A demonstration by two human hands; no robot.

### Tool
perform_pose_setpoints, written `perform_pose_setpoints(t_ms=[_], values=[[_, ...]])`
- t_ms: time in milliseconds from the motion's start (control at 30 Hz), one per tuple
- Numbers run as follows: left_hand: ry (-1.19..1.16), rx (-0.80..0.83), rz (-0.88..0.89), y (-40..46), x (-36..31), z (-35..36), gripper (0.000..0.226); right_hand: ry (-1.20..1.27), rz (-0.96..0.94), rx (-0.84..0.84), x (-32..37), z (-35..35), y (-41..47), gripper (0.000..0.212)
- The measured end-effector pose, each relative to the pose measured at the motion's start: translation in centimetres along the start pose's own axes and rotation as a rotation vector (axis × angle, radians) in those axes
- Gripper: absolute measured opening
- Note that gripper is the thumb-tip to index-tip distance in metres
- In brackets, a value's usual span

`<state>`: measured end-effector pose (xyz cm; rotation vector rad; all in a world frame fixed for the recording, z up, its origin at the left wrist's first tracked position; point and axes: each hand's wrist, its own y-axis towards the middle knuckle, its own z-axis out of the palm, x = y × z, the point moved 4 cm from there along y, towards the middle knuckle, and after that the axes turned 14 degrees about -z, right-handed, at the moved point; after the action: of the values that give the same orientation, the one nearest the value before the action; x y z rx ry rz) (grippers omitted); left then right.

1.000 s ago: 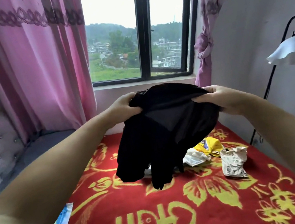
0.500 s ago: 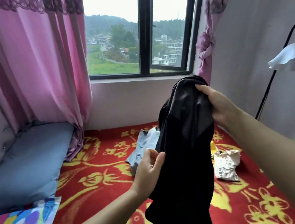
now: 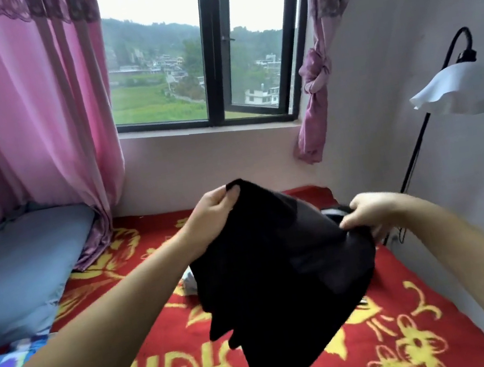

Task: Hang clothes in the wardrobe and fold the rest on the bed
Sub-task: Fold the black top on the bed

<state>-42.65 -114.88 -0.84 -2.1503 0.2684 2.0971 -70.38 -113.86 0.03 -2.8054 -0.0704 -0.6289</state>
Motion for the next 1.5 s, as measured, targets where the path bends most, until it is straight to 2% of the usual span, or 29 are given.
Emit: perform_pose_setpoints(t_ms=[33, 67, 100, 133, 167, 200, 233, 300, 467, 567, 667, 767, 867, 1000, 1133, 1200, 1233, 1267, 1367, 1433, 1467, 1500], values=[[0.012, 0.028, -0.03, 0.4, -1.0, 0.8, 0.023, -0.26, -0.015, 0.111, -0.1, 0.1, 0.1, 0.026], [0.059, 0.059, -0.05, 0.7, -2.0, 1.4, 0.024, -0.413, -0.11, 0.138, 0.5, 0.2, 0.4, 0.032], [0.122, 0.097, -0.058, 0.8, -2.7, 2.3, 0.025, -0.405, -0.267, 0.091, 1.6, 0.2, 0.8, 0.036], [0.181, 0.145, -0.056, 0.9, -3.3, 3.3, 0.027, -0.237, -0.441, 0.036, 3.0, 0.2, 0.9, 0.04], [0.216, 0.204, -0.047, 0.8, -3.7, 4.3, 0.029, 0.039, -0.598, 0.032, 4.5, 0.1, 0.5, 0.047], [0.23, 0.262, -0.042, 0.6, -4.1, 5.2, 0.03, 0.322, -0.721, 0.093, 5.8, 0.2, 0.1, 0.049], [0.233, 0.306, -0.045, 0.3, -4.4, 6.1, 0.029, 0.495, -0.796, 0.168, 6.8, 0.4, -0.3, 0.046], [0.239, 0.344, -0.06, -0.4, -5.2, 7.2, 0.03, 0.544, -0.873, 0.245, 8.1, 1.3, -0.5, 0.03], [0.275, 0.238, -0.015, -1.3, -6.1, 6.9, 0.039, 0.602, -0.898, 0.239, 8.9, 3.2, 0.1, 0.02], [0.134, 0.198, -0.008, -1.9, -5.6, 5.7, 0.043, 0.629, -0.906, 0.219, 9.7, 3.6, 0.0, 0.018], [0.018, 0.118, 0.01, -2.1, -5.0, 4.2, 0.055, 0.621, -0.898, 0.001, 10.0, 2.9, 0.6, 0.022], [-0.102, 0.073, 0.03, -2.0, -4.9, 3.2, 0.041, 0.463, -0.912, -0.303, 9.8, 1.7, 0.8, 0.016], [-0.163, 0.046, 0.05, -1.9, -5.3, 2.6, 0.029, 0.343, -0.997, -0.43, 10.4, 1.0, 0.1, 0.019], [0.026, -0.049, 0.126, -1.7, -6.1, 2.5, 0.044, 0.42, -1.06, -0.49, 10.7, 0.4, -0.2, 0.023], [0.423, -0.104, 0.323, -1.7, -7.1, 2.4, 0.028, 0.996, -0.91, -0.422, 9.9, -1.2, 0.0, 0.028], [0.55, -0.133, 0.327, -1.7, -7.1, 1.4, 0.025, 1.131, -0.822, -0.432, 9.2, -2.6, -0.3, 0.03], [0.578, -0.111, 0.285, -1.6, -6.8, 0.6, 0.025, 1.07, -0.815, -0.442, 8.9, -3.5, -0.5, 0.03], [0.637, -0.075, 0.245, -1.7, -6.6, -0.4, 0.03, 0.9, -0.848, -0.455, 8.6, -4.5, -0.8, 0.03], [1.08, 0.016, 0.123, -1.9, -5.3, -3.3, 0.053, -0.033, -0.998, -0.449, 8.2, -6.4, -1.8, 0.023], [1.517, 0.026, -0.028, -2.0, -3.8, -5.2, 0.056, -0.603, -0.928, -0.34, 7.8, -5.7, -2.0, 0.02], [1.657, 0.028, -0.102, -2.2, -3.2, -5.7, 0.059, -0.803, -0.869, -0.282, 7.8, -5.0, -2.1, 0.02], [1.7, 0.039, -0.149, -2.3, -2.9, -5.9, 0.063, -0.934, -0.82, -0.23, 8.0, -4.1, -2.0, 0.024]])
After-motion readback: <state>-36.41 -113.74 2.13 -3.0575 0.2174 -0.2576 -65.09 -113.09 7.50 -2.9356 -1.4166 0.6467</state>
